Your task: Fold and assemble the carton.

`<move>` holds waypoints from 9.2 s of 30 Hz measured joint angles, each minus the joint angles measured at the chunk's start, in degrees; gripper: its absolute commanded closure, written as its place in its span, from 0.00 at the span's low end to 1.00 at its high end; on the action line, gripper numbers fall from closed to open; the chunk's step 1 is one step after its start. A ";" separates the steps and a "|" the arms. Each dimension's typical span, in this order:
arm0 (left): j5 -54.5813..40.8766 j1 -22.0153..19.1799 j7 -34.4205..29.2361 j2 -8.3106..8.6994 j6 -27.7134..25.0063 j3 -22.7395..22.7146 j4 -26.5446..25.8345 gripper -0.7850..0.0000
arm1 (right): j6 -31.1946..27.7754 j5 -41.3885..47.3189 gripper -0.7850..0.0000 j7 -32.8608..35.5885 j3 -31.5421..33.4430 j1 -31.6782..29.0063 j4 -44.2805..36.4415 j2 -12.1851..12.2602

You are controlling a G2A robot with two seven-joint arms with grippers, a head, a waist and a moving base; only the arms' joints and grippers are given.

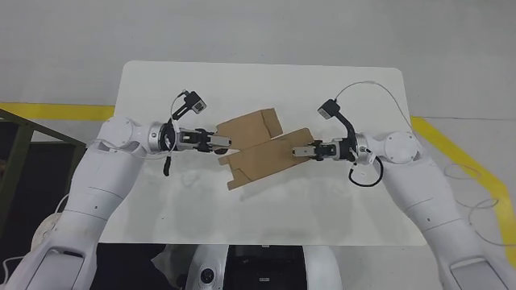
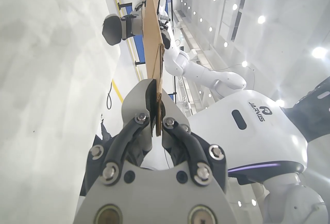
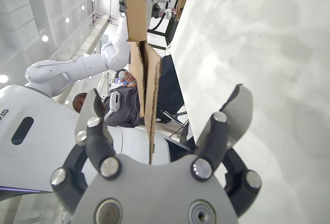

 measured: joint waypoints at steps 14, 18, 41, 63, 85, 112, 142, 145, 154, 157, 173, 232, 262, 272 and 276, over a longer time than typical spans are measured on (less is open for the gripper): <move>0.12 -1.00 -1.00 -0.04 0.78 0.96 1.52 1.00 | -1.89 1.71 0.53 -1.88 -4.96 2.18 -0.49 2.22; 0.45 -1.26 -1.15 -0.05 0.93 1.30 1.55 1.00 | -2.16 2.58 0.55 -2.15 -6.51 2.77 -1.19 2.75; 0.91 -2.53 -1.68 -0.03 1.46 2.34 2.82 0.91 | -4.84 4.93 1.00 -4.84 -13.20 6.32 0.15 5.57; -4.02 0.62 2.14 0.69 1.12 -2.19 0.73 0.00 | -4.66 9.94 1.00 -4.67 -14.93 8.08 4.69 5.14; -5.48 1.89 3.86 0.88 1.56 -4.16 -4.29 0.00 | -3.51 9.21 1.00 -5.64 -15.23 8.99 8.89 2.47; -2.34 -1.70 9.29 -0.34 1.38 -0.34 0.81 0.51 | -2.13 7.04 1.00 -5.08 -13.30 7.90 7.14 0.97; 10.16 0.01 16.47 0.49 6.51 -1.06 -2.20 0.78 | 1.20 2.12 1.00 -6.15 -10.19 6.69 4.75 0.52; 10.94 0.15 16.49 0.58 7.49 -0.96 -2.80 0.78 | 1.53 1.82 1.00 -6.34 -9.87 6.46 4.52 0.51; 12.73 0.40 16.93 0.82 9.57 -0.97 -3.23 0.85 | 2.46 1.03 1.00 -6.87 -9.10 5.99 4.09 0.38; 12.60 0.29 16.93 0.81 9.85 -0.86 -3.15 0.94 | 2.58 0.90 1.00 -6.71 -8.97 5.93 3.97 0.30; 9.66 -0.43 15.56 0.59 9.74 -0.26 -1.73 1.00 | 2.70 1.94 0.00 -10.63 -6.06 5.26 7.56 0.16; 4.01 1.56 8.65 0.86 1.81 -0.39 -4.91 1.00 | -6.20 16.89 0.03 -6.20 -13.39 7.75 4.93 -3.70; 1.64 2.14 6.91 1.15 1.67 -1.27 -6.29 1.00 | -4.23 23.69 0.27 -4.22 -17.78 9.30 10.58 -7.74; 1.89 2.35 7.11 1.21 1.71 -1.29 -5.69 1.00 | -4.00 22.40 0.62 -3.99 -16.27 9.07 11.05 -8.02; 1.94 2.37 7.08 1.26 1.76 -1.43 -5.57 1.00 | -3.83 21.24 0.64 -3.82 -15.54 8.95 11.05 -7.78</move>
